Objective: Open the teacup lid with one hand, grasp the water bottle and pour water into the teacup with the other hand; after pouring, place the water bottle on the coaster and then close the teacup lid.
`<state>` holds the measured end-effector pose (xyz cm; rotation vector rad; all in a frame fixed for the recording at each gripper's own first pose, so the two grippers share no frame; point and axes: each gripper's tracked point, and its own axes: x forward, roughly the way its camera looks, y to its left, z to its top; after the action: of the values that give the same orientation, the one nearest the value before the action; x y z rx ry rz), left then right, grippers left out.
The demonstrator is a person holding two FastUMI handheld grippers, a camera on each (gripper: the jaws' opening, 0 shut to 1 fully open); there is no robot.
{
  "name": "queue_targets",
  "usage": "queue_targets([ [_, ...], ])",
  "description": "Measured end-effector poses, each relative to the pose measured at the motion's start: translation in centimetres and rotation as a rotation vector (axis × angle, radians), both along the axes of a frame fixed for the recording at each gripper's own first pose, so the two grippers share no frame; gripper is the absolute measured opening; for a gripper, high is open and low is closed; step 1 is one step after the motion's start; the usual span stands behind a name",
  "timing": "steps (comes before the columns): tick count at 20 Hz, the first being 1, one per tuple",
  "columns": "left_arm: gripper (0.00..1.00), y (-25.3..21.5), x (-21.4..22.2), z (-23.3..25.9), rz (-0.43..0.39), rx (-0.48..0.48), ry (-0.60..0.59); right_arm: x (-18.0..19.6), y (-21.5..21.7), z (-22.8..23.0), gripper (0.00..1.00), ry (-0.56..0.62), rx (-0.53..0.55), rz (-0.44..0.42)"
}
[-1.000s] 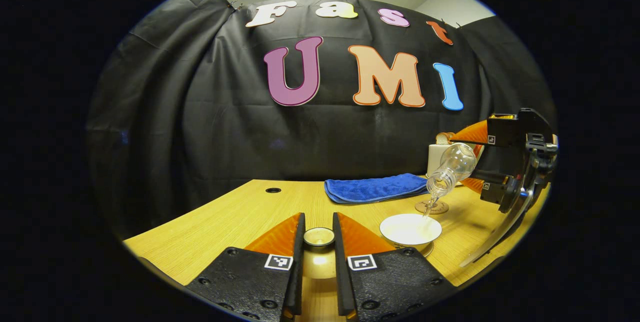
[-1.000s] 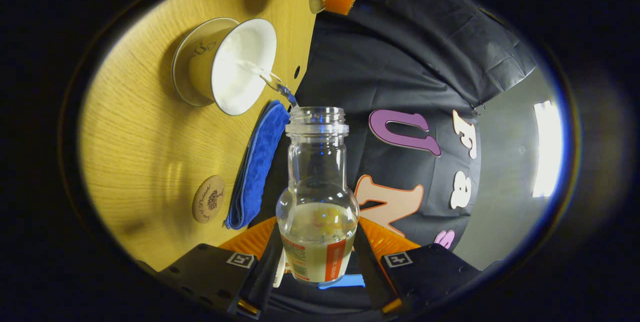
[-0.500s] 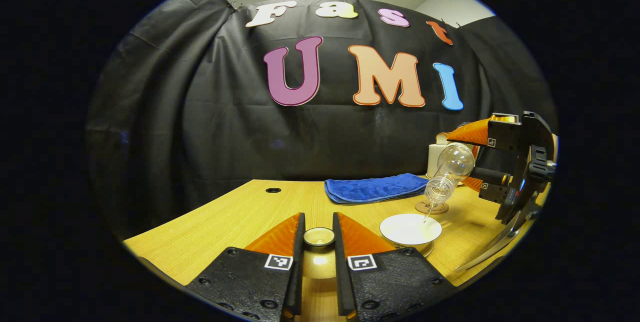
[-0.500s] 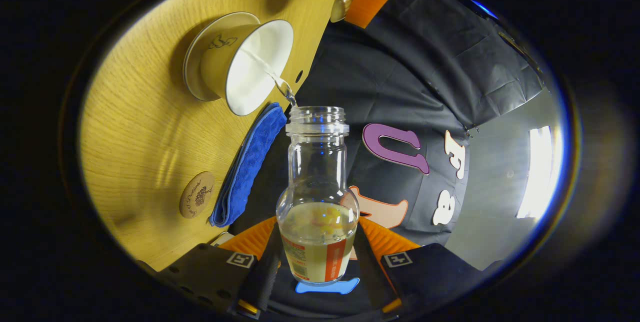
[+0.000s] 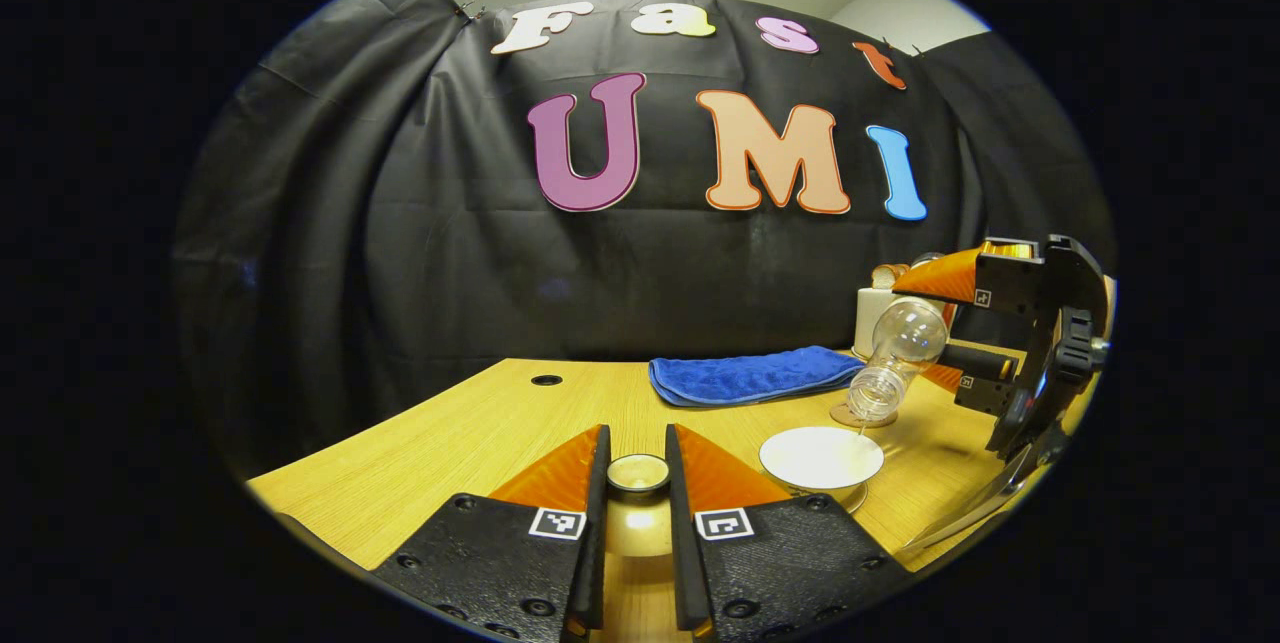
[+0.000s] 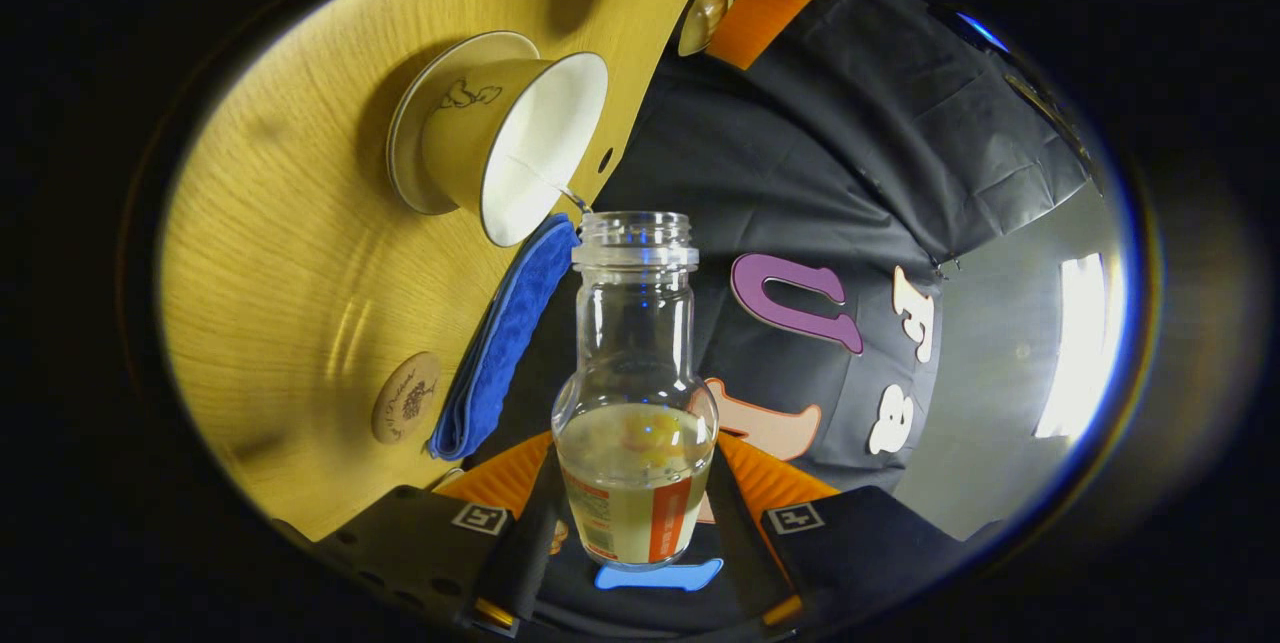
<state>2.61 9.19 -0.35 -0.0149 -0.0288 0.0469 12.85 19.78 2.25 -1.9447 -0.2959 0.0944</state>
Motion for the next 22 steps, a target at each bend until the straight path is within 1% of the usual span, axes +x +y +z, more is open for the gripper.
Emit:
queue_targets([
  [2, 0.25, 0.0, -0.1, 0.0, 0.000, 0.000, -0.001, 0.3, -0.8, -0.7, 0.76, 0.067, 0.118, -0.039],
  [3, 0.25, 0.0, 0.0, 0.0, 0.000, 0.001, -0.001, 0.3, -1.0, -0.9, 0.78, 0.099, 0.182, -0.062],
  [5, 0.25, 0.0, 0.0, 0.0, 0.000, 0.001, -0.001, -0.1, -1.1, -2.0, 0.79, 0.166, 0.311, -0.082],
  [6, 0.25, 0.0, 0.0, 0.0, 0.000, 0.001, -0.001, -0.5, -1.0, -2.5, 0.80, 0.211, 0.393, -0.096],
  [7, 0.25, 0.0, 0.0, 0.0, 0.000, 0.001, -0.001, -0.5, -1.1, -3.2, 0.76, 0.254, 0.471, -0.113],
  [8, 0.25, 0.0, -0.1, 0.0, 0.000, 0.001, -0.001, -0.5, -1.1, -3.6, 0.76, 0.286, 0.527, -0.127],
  [9, 0.25, 0.0, 0.0, 0.0, 0.000, 0.001, -0.001, -0.4, -1.3, -3.9, 0.81, 0.309, 0.579, -0.145],
  [10, 0.25, 0.0, 0.1, -0.1, 0.000, 0.000, -0.001, -0.3, -1.6, -4.2, 0.81, 0.332, 0.635, -0.161],
  [11, 0.25, 0.0, 0.1, 0.0, 0.000, 0.000, -0.002, 0.0, -2.0, -4.4, 0.81, 0.359, 0.723, -0.178],
  [12, 0.25, 0.0, 0.0, 0.0, 0.000, 0.001, -0.001, 0.2, -2.5, -4.7, 0.76, 0.382, 0.794, -0.189],
  [14, 0.24, 0.0, 0.0, 0.0, 0.000, 0.000, -0.001, 0.8, -3.1, -4.6, 0.81, 0.416, 0.938, -0.213],
  [15, 0.25, 0.0, 0.0, 0.0, 0.000, 0.000, -0.002, 1.2, -3.4, -4.5, 0.79, 0.430, 1.015, -0.224],
  [18, 0.25, 0.0, 0.1, 0.0, 0.000, 0.000, -0.001, 2.8, -4.4, -3.4, 0.80, 0.454, 1.259, -0.239],
  [22, 0.25, 0.0, 0.0, -0.1, 0.000, 0.000, -0.001, 4.6, -5.5, -3.9, 0.81, 0.511, 1.481, -0.254],
])
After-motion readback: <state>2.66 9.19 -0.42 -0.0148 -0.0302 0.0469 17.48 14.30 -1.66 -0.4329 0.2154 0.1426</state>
